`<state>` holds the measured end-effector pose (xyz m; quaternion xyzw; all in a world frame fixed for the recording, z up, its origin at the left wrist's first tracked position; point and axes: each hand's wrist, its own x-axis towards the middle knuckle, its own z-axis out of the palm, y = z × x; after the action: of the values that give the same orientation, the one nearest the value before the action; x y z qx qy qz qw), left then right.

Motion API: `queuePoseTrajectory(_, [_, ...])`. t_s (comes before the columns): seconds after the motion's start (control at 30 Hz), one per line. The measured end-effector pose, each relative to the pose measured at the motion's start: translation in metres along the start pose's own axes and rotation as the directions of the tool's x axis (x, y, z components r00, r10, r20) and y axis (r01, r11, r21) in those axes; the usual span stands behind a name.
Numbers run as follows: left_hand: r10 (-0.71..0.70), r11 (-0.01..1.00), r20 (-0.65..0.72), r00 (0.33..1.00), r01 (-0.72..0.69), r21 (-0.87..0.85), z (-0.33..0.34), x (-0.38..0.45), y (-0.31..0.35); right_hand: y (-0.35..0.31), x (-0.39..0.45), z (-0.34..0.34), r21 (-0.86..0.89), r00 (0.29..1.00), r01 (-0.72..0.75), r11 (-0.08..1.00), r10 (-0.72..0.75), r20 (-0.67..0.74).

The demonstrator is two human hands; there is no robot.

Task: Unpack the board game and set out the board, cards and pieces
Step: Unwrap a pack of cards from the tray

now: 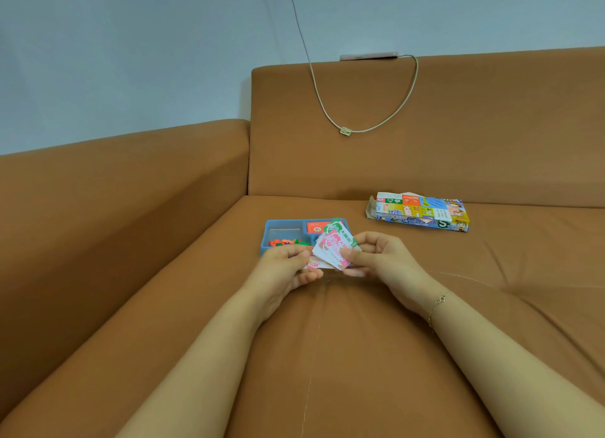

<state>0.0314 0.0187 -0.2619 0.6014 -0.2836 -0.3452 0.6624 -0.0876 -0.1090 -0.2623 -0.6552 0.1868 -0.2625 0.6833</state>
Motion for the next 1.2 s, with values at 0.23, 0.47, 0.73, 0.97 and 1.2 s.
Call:
queuePoseTrajectory(0.23, [0.037, 0.989, 0.015, 0.999, -0.039, 0.140, -0.0002, -0.0006, -0.0028, -0.0024, -0.0011, -0.0037, -0.069, 0.997, 0.053, 0.996, -0.057, -0.051])
queuePoseTrajectory(0.47, [0.058, 0.991, 0.076, 0.995, -0.066, 0.118, 0.0002, -0.0011, -0.0020, -0.0012, -0.0004, -0.0008, -0.099, 1.000, 0.024, 0.995, -0.024, -0.006])
queuePoseTrajectory(0.73, [0.171, 0.950, 0.010, 0.985, -0.168, 0.265, -0.0025, -0.0015, -0.0036, 0.0012, 0.0017, -0.0029, -0.027, 1.000, -0.005, 1.000, 0.005, -0.001])
queuePoseTrajectory(0.97, [0.220, 0.936, -0.041, 0.975, -0.200, 0.289, -0.0032, -0.0011, -0.0025, 0.0001, 0.0028, -0.0075, -0.021, 0.995, 0.031, 0.999, -0.032, -0.091])
queuePoseTrajectory(1.2, [0.237, 0.908, -0.021, 0.971, -0.213, 0.361, -0.0021, -0.0020, -0.0036, 0.0008, 0.0008, 0.0003, -0.058, 0.999, 0.008, 0.998, -0.005, 0.049])
